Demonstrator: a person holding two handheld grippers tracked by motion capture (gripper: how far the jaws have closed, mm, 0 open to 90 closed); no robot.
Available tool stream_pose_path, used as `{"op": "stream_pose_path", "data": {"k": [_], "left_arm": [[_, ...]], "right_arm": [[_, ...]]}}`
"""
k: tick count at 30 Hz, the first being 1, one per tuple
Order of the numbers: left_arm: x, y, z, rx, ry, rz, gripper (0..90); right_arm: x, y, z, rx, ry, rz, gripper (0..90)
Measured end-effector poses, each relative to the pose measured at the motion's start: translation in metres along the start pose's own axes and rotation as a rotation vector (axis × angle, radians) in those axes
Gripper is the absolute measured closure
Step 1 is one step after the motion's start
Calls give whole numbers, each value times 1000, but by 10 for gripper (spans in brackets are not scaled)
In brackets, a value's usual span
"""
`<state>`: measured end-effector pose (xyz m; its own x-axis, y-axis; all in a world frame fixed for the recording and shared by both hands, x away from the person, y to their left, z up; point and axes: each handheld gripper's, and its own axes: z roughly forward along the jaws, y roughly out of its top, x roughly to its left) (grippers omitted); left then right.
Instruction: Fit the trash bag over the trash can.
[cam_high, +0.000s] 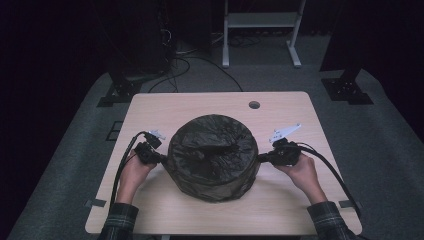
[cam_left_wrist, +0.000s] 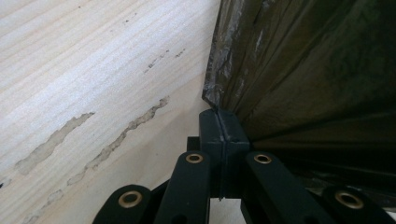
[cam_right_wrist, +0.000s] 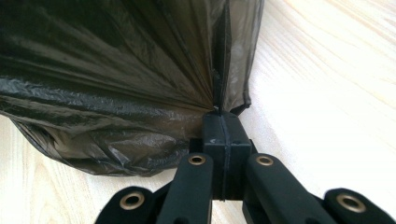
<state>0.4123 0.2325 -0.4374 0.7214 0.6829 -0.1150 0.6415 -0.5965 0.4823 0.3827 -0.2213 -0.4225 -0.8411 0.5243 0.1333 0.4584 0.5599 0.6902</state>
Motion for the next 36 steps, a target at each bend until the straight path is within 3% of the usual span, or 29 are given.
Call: {"op": "stream_pose_path", "data": {"k": [1,3,4,5,10,12,16,18,19,20,24,30,36], "left_arm": [[0,0,0,0,0,0,900],[-3,0,-11,-86,-36,9,861],[-3,0,-11,-86,-36,9,837],[-4,0,-16,-124,-44,6,837],[-6,-2,-38,-230,-54,22,656],[-8,-3,-46,-264,-61,28,487],[-13,-10,-63,-340,-66,53,313],[-14,-12,-65,-350,-66,58,222],[-16,-14,-67,-359,-57,58,222],[-19,-19,-70,-374,-48,76,149],[-26,-32,-75,-406,-38,94,27],[-41,-55,-69,-395,-50,148,0],[-51,-74,-57,-363,-34,166,0]], "right_arm": [[0,0,0,0,0,0,900],[1,0,-5,-35,3,-8,899],[1,0,-5,-35,3,-8,899],[2,1,-8,-49,3,-10,896],[3,5,-24,-110,-25,-17,665],[2,6,-33,-147,-36,-13,495],[1,8,-44,-190,-30,-4,329],[3,11,-49,-208,-36,-14,244],[3,11,-49,-208,-36,-14,244],[6,14,-54,-234,-51,-27,170],[13,22,-66,-272,-59,-60,132],[23,33,-78,-295,-30,-82,121],[31,40,-85,-312,-15,-108,121]]}}
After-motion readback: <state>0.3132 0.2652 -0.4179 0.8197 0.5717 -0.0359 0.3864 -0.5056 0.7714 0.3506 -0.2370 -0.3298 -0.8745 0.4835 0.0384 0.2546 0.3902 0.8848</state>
